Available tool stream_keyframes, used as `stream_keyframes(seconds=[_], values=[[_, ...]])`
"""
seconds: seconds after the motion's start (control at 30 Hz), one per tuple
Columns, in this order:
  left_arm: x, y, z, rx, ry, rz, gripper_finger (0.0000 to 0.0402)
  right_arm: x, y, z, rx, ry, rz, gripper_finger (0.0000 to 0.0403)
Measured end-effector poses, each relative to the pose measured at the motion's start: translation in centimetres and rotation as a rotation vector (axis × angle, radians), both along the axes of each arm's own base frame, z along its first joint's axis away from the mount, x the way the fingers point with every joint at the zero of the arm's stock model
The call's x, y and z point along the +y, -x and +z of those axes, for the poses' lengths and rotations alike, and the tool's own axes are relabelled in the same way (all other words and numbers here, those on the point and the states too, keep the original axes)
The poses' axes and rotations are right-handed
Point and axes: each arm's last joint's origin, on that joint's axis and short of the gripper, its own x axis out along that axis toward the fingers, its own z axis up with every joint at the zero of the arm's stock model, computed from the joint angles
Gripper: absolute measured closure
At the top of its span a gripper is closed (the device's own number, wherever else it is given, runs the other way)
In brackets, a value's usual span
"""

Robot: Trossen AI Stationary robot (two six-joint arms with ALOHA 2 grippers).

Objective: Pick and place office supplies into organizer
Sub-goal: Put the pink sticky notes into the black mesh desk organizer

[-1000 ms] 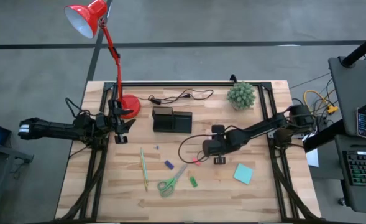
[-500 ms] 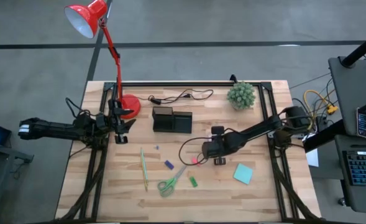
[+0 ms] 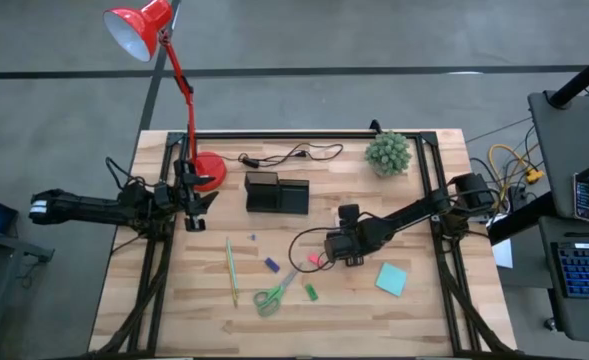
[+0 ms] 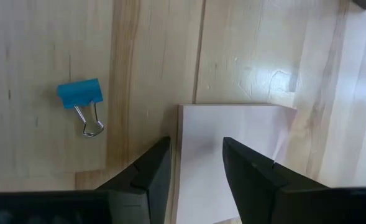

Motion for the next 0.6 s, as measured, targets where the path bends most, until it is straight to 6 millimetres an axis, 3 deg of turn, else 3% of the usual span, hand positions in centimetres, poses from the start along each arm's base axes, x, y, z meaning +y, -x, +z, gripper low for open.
stream_keyframes(seconds=[0.27, 0.6], values=[[0.0, 0.01, -0.02, 0.0, 0.0, 0.0, 0.0246, 0.0, 0.04, -0.01, 0.006, -0.015, 0.005, 0.0275], [0.0, 0.0, -0.02, 0.001, 0.0, 0.0, 0.0246, -0.02, 0.15, 0.4, 0.008, -0.03, 0.021, 0.0327]])
